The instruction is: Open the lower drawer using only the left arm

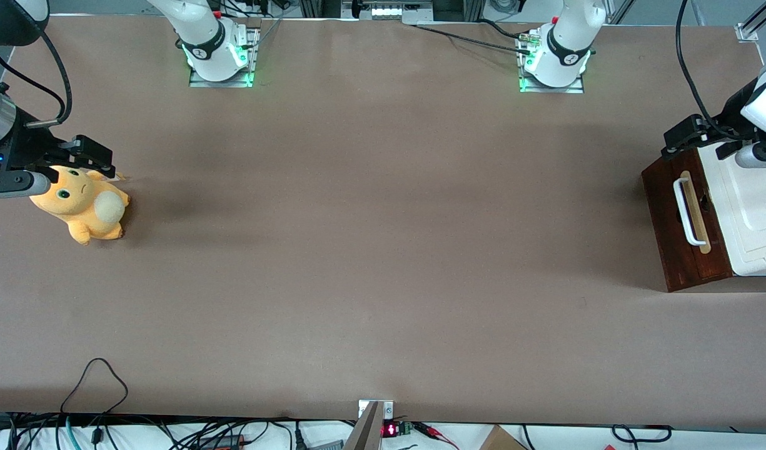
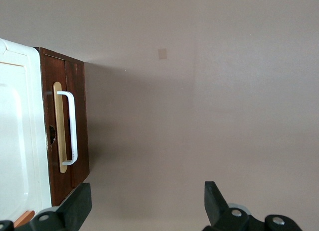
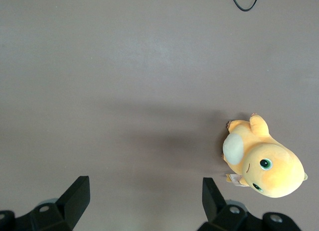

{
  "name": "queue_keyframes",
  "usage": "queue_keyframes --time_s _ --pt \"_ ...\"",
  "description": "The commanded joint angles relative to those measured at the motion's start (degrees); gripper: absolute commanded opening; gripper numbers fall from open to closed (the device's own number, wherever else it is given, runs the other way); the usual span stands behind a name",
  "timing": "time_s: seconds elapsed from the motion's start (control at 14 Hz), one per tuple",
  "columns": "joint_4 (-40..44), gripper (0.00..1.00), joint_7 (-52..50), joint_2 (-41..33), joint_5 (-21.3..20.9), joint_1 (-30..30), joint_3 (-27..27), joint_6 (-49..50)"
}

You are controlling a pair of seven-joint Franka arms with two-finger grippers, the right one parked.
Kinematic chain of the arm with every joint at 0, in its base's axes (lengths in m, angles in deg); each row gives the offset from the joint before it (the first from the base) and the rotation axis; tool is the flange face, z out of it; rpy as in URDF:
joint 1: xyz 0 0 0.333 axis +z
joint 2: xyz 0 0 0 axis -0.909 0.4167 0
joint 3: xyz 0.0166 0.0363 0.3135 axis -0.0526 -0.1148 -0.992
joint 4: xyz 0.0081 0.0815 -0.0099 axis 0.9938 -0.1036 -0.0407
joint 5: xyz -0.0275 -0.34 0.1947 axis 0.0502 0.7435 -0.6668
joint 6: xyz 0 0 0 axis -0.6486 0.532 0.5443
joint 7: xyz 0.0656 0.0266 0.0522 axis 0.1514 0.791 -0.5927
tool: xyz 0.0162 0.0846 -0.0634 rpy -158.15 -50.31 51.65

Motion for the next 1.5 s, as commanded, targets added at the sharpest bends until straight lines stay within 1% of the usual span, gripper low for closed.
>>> queue_keyframes --time_s 0.0,0.36,1.14,1.21,1.29,1.36,1.43 --pt "1.37 1.0 1.3 0.14 1.08 0.1 -0.18 2.19" --pt "2.34 1.0 1.47 0.49 0.46 0.01 0.0 2.38" --pt "0.58 1.0 2.09 1.55 0.46 0.19 -0.09 4.14" --pt "0.58 1.0 1.74 1.55 -0.67 0.1 0.52 4.14" --pt "0.58 1.0 1.3 1.46 -4.94 0.1 2.09 4.14" --pt "0.4 1.0 -0.53 1.55 -10.64 0.1 4.98 4.31" --pt "-0.99 1.0 -5.51 1.63 -16.96 0.01 7.97 4.31"
